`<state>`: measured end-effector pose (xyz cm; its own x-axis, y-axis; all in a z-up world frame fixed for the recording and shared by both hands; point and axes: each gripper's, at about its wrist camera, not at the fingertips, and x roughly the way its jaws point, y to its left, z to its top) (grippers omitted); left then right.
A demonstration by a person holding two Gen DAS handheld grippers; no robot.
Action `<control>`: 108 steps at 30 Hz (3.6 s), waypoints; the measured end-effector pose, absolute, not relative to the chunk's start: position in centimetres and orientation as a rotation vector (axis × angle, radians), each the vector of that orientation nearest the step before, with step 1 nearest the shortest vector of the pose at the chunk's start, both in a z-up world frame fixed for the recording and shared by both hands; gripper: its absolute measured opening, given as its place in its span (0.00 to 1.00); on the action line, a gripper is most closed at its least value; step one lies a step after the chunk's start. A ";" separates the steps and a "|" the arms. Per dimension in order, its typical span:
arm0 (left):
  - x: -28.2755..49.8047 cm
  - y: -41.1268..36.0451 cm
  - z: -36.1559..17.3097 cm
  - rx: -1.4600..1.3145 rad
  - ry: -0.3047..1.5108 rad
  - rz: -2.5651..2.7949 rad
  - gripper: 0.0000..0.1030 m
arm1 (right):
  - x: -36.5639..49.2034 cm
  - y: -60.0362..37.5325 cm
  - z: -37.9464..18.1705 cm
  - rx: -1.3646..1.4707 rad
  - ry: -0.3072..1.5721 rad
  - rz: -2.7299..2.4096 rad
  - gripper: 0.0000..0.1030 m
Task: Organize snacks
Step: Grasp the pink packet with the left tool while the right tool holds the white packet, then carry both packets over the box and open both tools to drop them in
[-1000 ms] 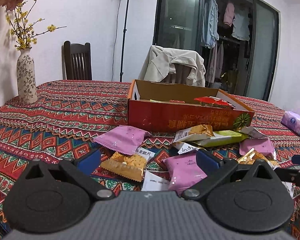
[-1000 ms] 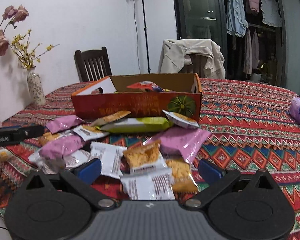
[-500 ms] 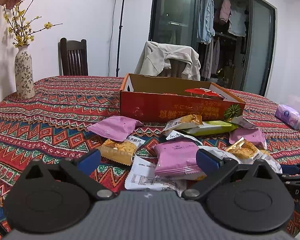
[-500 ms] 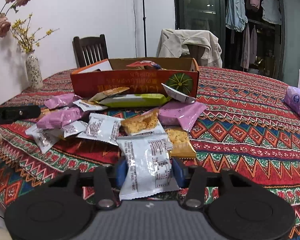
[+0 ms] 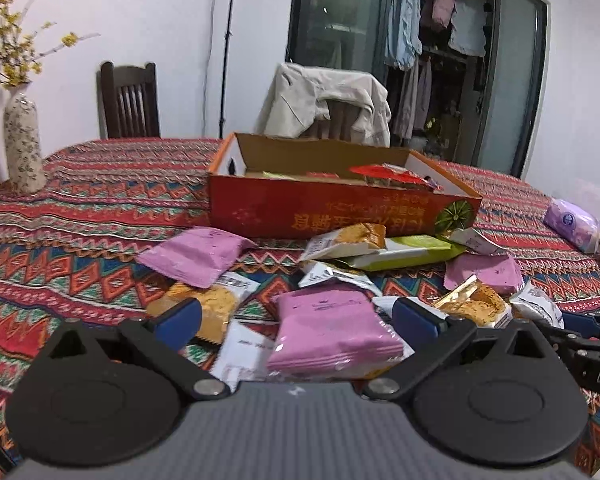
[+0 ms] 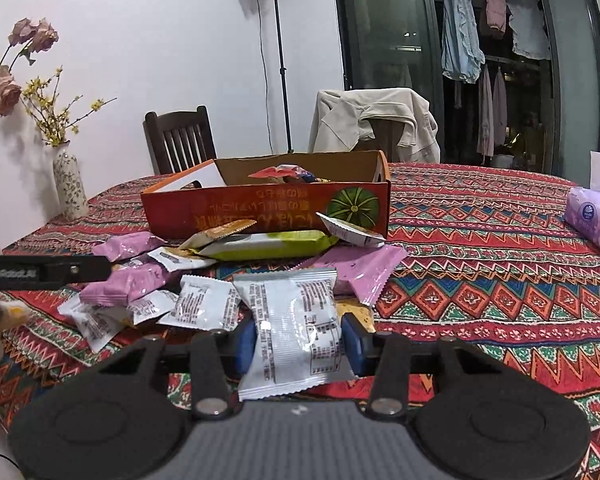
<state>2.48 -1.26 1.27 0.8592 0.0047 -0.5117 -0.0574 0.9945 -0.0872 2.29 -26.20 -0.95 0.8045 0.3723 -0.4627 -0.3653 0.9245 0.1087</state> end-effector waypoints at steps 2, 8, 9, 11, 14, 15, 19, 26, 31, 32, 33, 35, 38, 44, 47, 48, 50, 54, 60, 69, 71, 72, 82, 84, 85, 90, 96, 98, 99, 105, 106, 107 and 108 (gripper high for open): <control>3.6 -1.4 1.2 -0.110 0.571 0.017 1.00 | 2.5 -26.1 -0.9 0.018 0.494 0.393 0.43; 6.4 -1.8 0.3 -0.108 0.657 0.049 1.00 | 3.1 -26.3 -1.0 0.031 0.498 0.392 0.43; 6.7 -1.8 0.2 -0.102 0.665 0.062 1.00 | 3.2 -26.2 -1.1 0.033 0.501 0.391 0.43; 7.1 -1.9 -0.2 -0.091 0.681 0.081 1.00 | 3.4 -26.3 -1.3 0.037 0.504 0.393 0.43; 7.5 -1.8 -0.8 -0.097 0.706 0.084 1.00 | 3.5 -26.3 -1.5 0.043 0.508 0.394 0.44; 7.5 -1.8 -0.9 -0.097 0.708 0.085 1.00 | 3.5 -26.4 -1.6 0.045 0.509 0.395 0.44; 7.9 -1.8 -1.2 -0.093 0.732 0.080 1.00 | 3.7 -26.3 -1.8 0.050 0.517 0.396 0.44; 8.1 -1.7 -1.5 -0.095 0.753 0.061 1.00 | 3.8 -26.3 -1.9 0.057 0.522 0.401 0.44; 7.9 -1.8 -1.5 -0.092 0.749 0.056 1.00 | 3.8 -26.2 -1.9 0.059 0.524 0.403 0.44; 7.9 -1.8 -1.4 -0.089 0.747 0.057 1.00 | 3.8 -26.2 -1.9 0.059 0.524 0.403 0.44; 7.8 -1.8 -1.4 -0.083 0.744 0.057 1.00 | 3.8 -26.2 -1.9 0.060 0.524 0.403 0.44; 7.6 -1.9 -1.3 -0.071 0.737 0.055 1.00 | 3.8 -26.2 -1.9 0.059 0.524 0.404 0.45; 7.1 -2.1 -0.9 -0.064 0.710 0.047 0.87 | 3.6 -26.1 -2.0 0.057 0.525 0.405 0.45; 6.3 -2.1 -0.4 -0.067 0.673 0.025 0.65 | 3.3 -25.8 -1.9 0.051 0.522 0.410 0.45; 5.9 -1.9 -0.3 -0.081 0.661 0.022 0.64 | 3.3 -25.8 -1.8 0.048 0.523 0.411 0.45; 5.7 -1.8 -0.2 -0.085 0.656 0.020 0.63 | 3.3 -25.7 -1.8 0.048 0.523 0.410 0.45; 5.3 -1.7 0.0 -0.090 0.640 0.014 0.63 | 3.2 -25.8 -1.7 0.050 0.522 0.411 0.45; 4.2 -1.5 0.5 -0.092 0.592 0.005 0.63 | 3.0 -25.7 -1.4 0.053 0.510 0.414 0.41; 2.5 -1.4 1.5 -0.077 0.507 0.000 0.63 | 2.7 -25.8 -0.8 0.064 0.482 0.417 0.38; 2.0 -1.1 3.2 -0.069 0.408 -0.007 0.63 | 3.0 -25.1 0.7 0.055 0.429 0.422 0.38; 2.3 -1.1 3.8 -0.066 0.389 -0.008 0.63 | 3.2 -24.9 1.3 0.053 0.411 0.424 0.38; 2.4 -1.1 4.0 -0.066 0.381 -0.009 0.63 | 3.4 -24.7 1.5 0.051 0.402 0.424 0.38; 5.4 -0.9 7.0 -0.060 0.306 -0.009 0.63 | 6.5 -23.1 4.8 0.034 0.309 0.425 0.38; 6.2 -0.8 7.6 -0.068 0.300 -0.009 0.63 | 7.3 -22.8 5.4 0.028 0.297 0.421 0.38; 6.6 -0.7 7.8 -0.069 0.298 -0.006 0.63 | 7.8 -22.7 5.8 0.025 0.292 0.419 0.38; 9.0 -0.8 9.0 -0.071 0.282 0.004 0.63 | 10.4 -22.1 7.1 0.022 0.272 0.402 0.38; 12.0 -0.9 9.8 -0.081 0.276 0.014 0.63 | 14.2 -21.5 8.2 0.025 0.274 0.379 0.38; 13.1 -0.9 10.0 -0.082 0.272 0.019 0.63 | 15.3 -21.2 8.3 0.020 0.273 0.371 0.38; 13.6 -0.9 10.1 -0.083 0.270 0.023 0.63 | 15.9 -21.1 8.3 0.020 0.275 0.368 0.38; 17.1 -0.7 9.9 -0.102 0.279 0.048 0.63 | 19.4 -20.7 7.9 0.041 0.291 0.347 0.38; 17.7 -0.6 9.7 -0.105 0.280 0.055 0.63 | 20.0 -20.7 7.8 0.049 0.296 0.344 0.38; 18.2 -0.5 9.6 -0.107 0.282 0.060 0.63 | 20.6 -20.7 7.6 0.055 0.300 0.341 0.38; 18.7 -0.4 9.4 -0.111 0.282 0.066 0.63 | 21.1 -20.7 7.4 0.060 0.303 0.337 0.38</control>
